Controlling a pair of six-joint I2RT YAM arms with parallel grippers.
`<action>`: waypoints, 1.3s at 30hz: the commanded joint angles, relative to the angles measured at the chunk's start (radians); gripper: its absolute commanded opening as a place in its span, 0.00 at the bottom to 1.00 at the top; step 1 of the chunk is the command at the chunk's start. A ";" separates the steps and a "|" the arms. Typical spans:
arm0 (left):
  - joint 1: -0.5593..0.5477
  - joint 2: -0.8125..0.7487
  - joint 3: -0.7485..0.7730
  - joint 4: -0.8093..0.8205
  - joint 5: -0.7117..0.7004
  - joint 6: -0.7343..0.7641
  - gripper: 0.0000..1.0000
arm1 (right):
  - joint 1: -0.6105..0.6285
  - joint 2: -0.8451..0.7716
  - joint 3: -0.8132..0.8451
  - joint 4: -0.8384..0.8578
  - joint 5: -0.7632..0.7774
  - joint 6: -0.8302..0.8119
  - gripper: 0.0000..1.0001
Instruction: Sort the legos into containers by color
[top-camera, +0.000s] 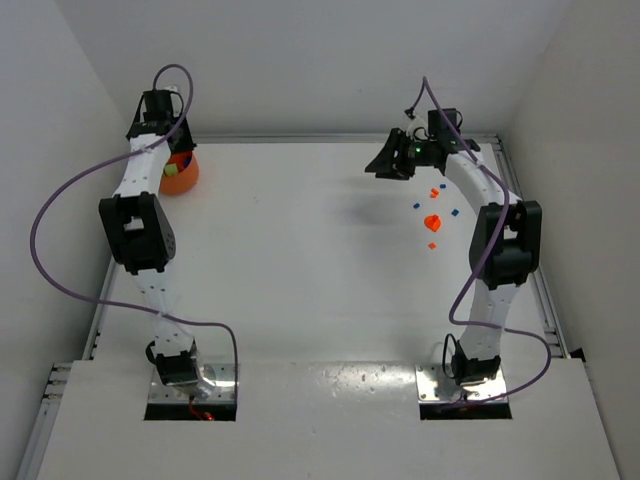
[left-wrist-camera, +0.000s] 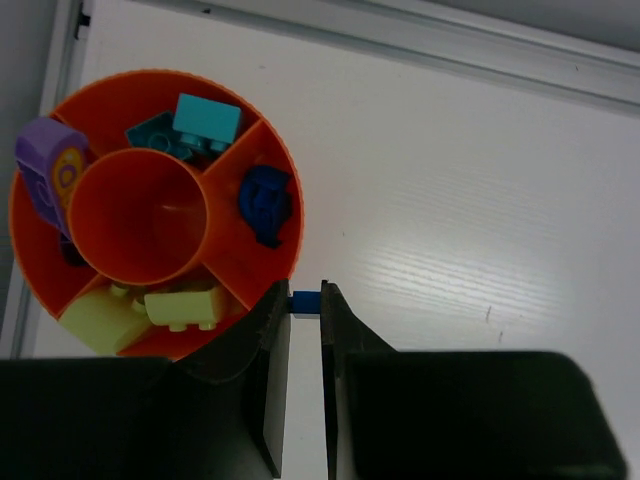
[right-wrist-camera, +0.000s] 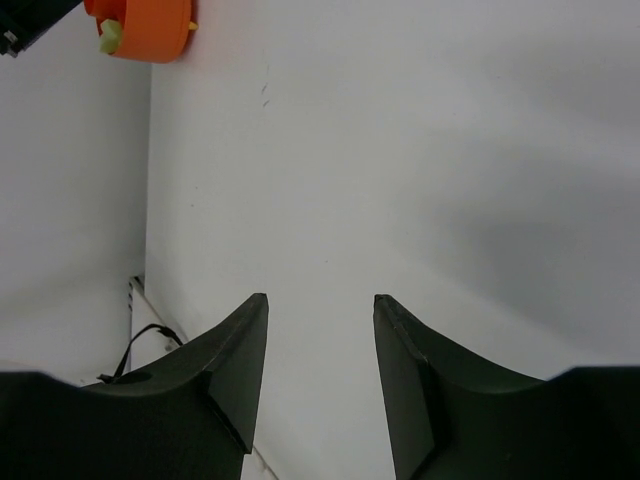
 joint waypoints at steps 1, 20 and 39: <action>0.007 0.010 0.083 0.033 -0.087 -0.038 0.00 | -0.005 -0.049 -0.008 0.013 0.009 -0.021 0.48; 0.007 0.117 0.136 0.042 -0.188 -0.038 0.06 | -0.005 -0.038 -0.017 0.004 0.052 -0.031 0.65; 0.007 0.137 0.145 0.051 -0.206 -0.038 0.48 | -0.005 -0.038 -0.026 -0.005 0.050 -0.031 0.74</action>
